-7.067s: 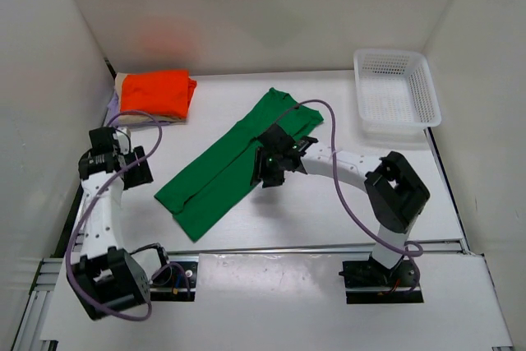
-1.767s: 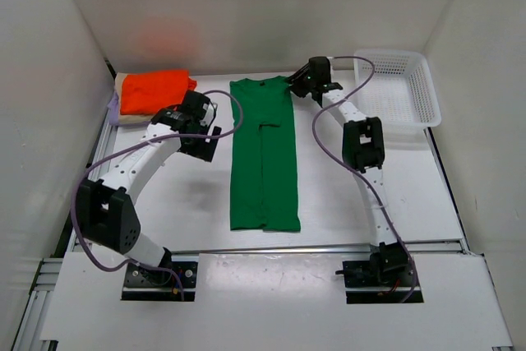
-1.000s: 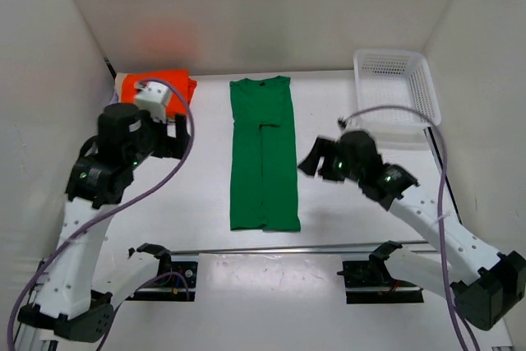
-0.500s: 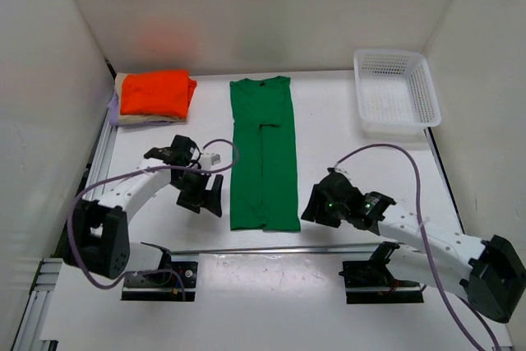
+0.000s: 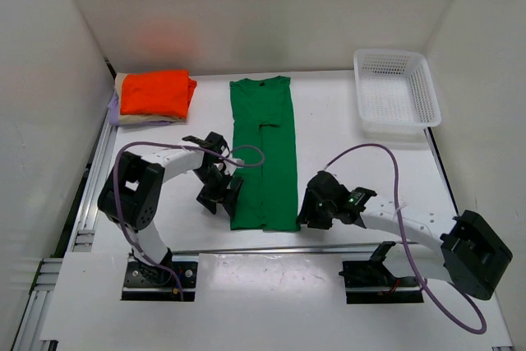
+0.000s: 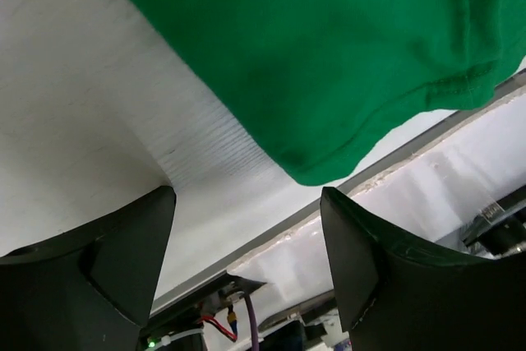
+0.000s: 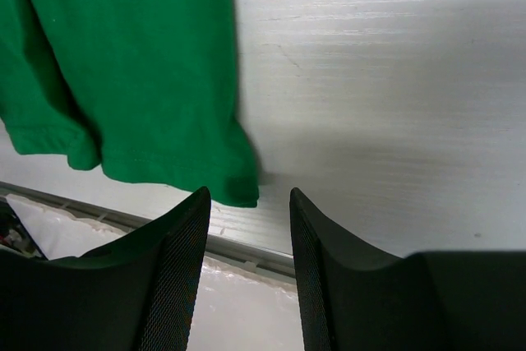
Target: Fold and stack the t-shirts
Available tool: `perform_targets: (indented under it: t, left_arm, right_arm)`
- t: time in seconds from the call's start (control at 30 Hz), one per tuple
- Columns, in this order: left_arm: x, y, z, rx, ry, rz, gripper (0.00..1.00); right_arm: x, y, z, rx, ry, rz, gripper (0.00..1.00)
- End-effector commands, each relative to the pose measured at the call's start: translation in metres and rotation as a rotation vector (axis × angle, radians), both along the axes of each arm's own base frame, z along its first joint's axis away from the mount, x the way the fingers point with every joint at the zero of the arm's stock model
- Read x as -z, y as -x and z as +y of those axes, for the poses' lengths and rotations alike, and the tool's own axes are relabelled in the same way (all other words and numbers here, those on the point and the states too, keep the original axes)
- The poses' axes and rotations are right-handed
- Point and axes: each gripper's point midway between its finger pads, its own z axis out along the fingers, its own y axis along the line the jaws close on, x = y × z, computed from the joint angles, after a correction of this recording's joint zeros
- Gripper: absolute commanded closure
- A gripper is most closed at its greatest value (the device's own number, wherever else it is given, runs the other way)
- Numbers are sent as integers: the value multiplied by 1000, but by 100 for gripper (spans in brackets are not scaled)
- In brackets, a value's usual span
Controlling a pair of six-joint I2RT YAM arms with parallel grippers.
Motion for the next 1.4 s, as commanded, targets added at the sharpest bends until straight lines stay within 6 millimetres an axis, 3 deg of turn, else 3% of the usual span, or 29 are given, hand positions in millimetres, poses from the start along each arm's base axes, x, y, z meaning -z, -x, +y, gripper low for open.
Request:
perform_targets:
  t: [0.0, 0.2, 0.27, 0.5, 0.63, 0.73, 0.8, 0.87, 0.9, 1.03, 1.17, 1.27, 1.3, 1.33, 1.37]
  left_arm:
    - [10, -6, -15, 51, 17, -9, 18]
    - [13, 10, -30, 82, 73, 69, 18]
    - [17, 26, -30, 106, 65, 103, 19]
    - [26, 37, -26, 103, 61, 146, 27]
    - [29, 27, -34, 102, 69, 152, 47]
    - [29, 22, -36, 103, 64, 144, 63]
    - [28, 18, -36, 104, 57, 130, 71]
    - [27, 11, -35, 107, 41, 99, 85]
    - [23, 8, -35, 108, 38, 80, 89]
    - [7, -7, -36, 111, 30, 0, 89]
    - [-15, -15, -37, 111, 35, -51, 89]
    - [-41, -35, -43, 110, 35, -124, 89]
    - [-47, -38, -38, 109, 3, -130, 89]
    - [-62, -52, -44, 106, 10, -181, 89]
    - [-63, -61, -39, 103, -36, -208, 89]
  right_arm:
    - [-4, -5, 12, 4, -24, 9, 52]
    - [2, -5, 16, -30, -2, 30, 52]
    - [5, 0, 18, -45, 1, 43, 52]
    - [1, -4, 21, -54, -2, 34, 52]
    - [5, -3, 22, -66, 2, 43, 52]
    - [0, -3, 29, -77, -25, 44, 58]
    - [-1, -3, 31, -98, -25, 44, 70]
    - [-2, -3, 33, -103, -31, 51, 82]
    - [-5, -5, 36, -114, -35, 39, 84]
    - [-14, -9, 40, -133, -46, 14, 100]
    - [-38, -23, 41, -126, -63, -35, 100]
    - [-56, -41, 36, -101, -63, -74, 100]
    - [-73, -57, 38, -94, -80, -118, 100]
    - [-84, -67, 39, -94, -92, -148, 100]
    - [-83, -78, 36, -83, -72, -147, 100]
